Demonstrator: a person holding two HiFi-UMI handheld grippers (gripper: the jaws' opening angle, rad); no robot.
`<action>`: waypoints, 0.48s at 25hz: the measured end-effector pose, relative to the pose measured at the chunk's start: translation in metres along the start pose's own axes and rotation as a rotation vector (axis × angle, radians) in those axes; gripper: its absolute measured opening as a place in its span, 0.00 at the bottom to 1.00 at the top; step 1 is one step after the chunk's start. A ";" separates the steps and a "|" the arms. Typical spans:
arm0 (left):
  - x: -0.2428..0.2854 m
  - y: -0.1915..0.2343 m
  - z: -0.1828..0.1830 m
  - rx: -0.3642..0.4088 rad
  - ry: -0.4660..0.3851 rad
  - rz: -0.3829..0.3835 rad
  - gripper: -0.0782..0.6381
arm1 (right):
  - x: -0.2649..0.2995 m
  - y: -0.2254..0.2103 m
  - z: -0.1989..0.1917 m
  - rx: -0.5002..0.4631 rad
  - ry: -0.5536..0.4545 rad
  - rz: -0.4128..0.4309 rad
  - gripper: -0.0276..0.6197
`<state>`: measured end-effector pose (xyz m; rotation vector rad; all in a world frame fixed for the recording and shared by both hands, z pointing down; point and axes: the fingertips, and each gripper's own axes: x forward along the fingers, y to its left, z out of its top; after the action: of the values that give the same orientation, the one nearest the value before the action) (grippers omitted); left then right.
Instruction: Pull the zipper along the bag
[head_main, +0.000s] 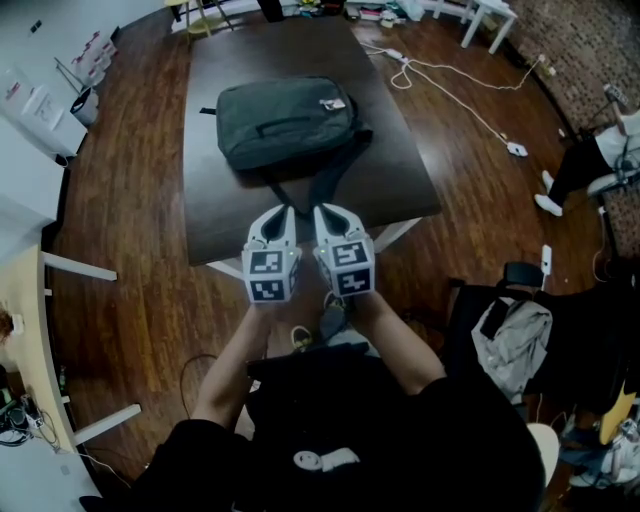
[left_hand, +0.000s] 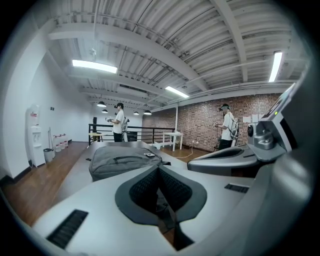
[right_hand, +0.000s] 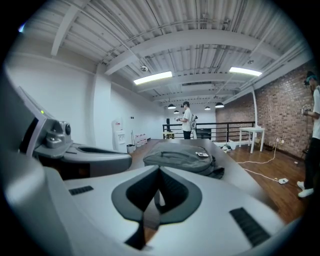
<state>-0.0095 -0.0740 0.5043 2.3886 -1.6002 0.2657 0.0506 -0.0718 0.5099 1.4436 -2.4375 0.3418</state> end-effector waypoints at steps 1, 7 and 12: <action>0.005 0.002 0.002 -0.001 -0.002 0.006 0.11 | 0.005 -0.003 0.002 -0.002 0.000 0.005 0.06; 0.042 0.013 0.017 -0.004 -0.010 0.039 0.11 | 0.035 -0.025 0.016 -0.008 -0.007 0.035 0.06; 0.072 0.019 0.027 -0.005 -0.011 0.071 0.11 | 0.057 -0.046 0.025 -0.010 -0.007 0.067 0.06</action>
<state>0.0007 -0.1520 0.5017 2.3361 -1.6909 0.2621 0.0622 -0.1487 0.5100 1.3634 -2.4946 0.3392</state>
